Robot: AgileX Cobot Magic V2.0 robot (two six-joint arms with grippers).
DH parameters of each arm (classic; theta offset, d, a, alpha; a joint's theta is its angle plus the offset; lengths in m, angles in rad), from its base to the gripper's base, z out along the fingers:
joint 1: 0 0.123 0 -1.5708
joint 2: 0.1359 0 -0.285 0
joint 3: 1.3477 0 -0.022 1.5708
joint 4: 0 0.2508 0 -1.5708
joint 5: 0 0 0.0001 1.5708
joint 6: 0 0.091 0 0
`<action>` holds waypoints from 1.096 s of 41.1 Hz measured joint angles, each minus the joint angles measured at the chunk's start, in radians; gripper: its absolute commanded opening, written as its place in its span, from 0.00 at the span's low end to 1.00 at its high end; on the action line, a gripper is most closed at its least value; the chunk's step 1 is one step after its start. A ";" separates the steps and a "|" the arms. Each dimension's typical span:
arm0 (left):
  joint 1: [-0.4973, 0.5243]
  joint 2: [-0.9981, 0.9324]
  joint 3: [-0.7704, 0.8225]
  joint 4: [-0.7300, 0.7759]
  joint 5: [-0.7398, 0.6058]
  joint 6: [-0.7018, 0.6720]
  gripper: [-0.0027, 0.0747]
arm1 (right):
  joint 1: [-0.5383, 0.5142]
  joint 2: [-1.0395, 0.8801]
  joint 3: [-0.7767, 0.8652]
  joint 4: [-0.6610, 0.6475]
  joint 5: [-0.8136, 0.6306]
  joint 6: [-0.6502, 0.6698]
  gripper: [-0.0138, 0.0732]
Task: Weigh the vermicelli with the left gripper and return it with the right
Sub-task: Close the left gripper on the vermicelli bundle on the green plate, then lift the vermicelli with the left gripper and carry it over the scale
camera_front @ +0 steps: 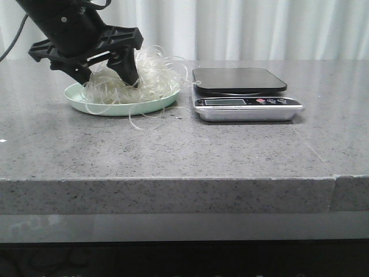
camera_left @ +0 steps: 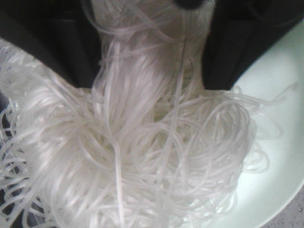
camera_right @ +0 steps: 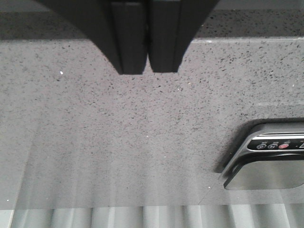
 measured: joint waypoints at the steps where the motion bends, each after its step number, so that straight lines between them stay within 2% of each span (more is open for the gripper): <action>1: 0.000 0.000 0.000 0.000 0.000 0.000 0.26 | 0.000 0.000 0.000 0.000 0.000 0.000 0.34; 2: 0.000 0.000 0.000 0.000 0.000 0.000 0.19 | 0.000 0.000 0.000 0.000 0.000 0.000 0.34; 3: 0.000 0.000 0.000 0.000 0.002 0.000 0.23 | 0.000 0.000 0.000 0.000 0.000 0.000 0.34; 9: 0.000 0.000 -0.007 0.002 0.012 0.000 0.21 | 0.000 0.000 0.000 0.000 0.000 0.000 0.34; 15: 0.000 0.004 -0.066 0.006 0.078 0.000 0.21 | 0.000 0.000 0.000 0.000 0.000 0.000 0.34; 32: -0.003 0.014 -0.425 0.022 0.274 0.000 0.21 | 0.000 0.000 0.000 0.000 0.000 0.000 0.34; 38: -0.021 0.014 -0.548 0.027 0.293 0.000 0.21 | 0.000 0.000 0.000 0.000 0.000 0.000 0.34; 45: -0.087 0.014 -0.612 0.017 0.272 0.000 0.21 | 0.000 0.000 0.000 0.000 0.000 0.000 0.34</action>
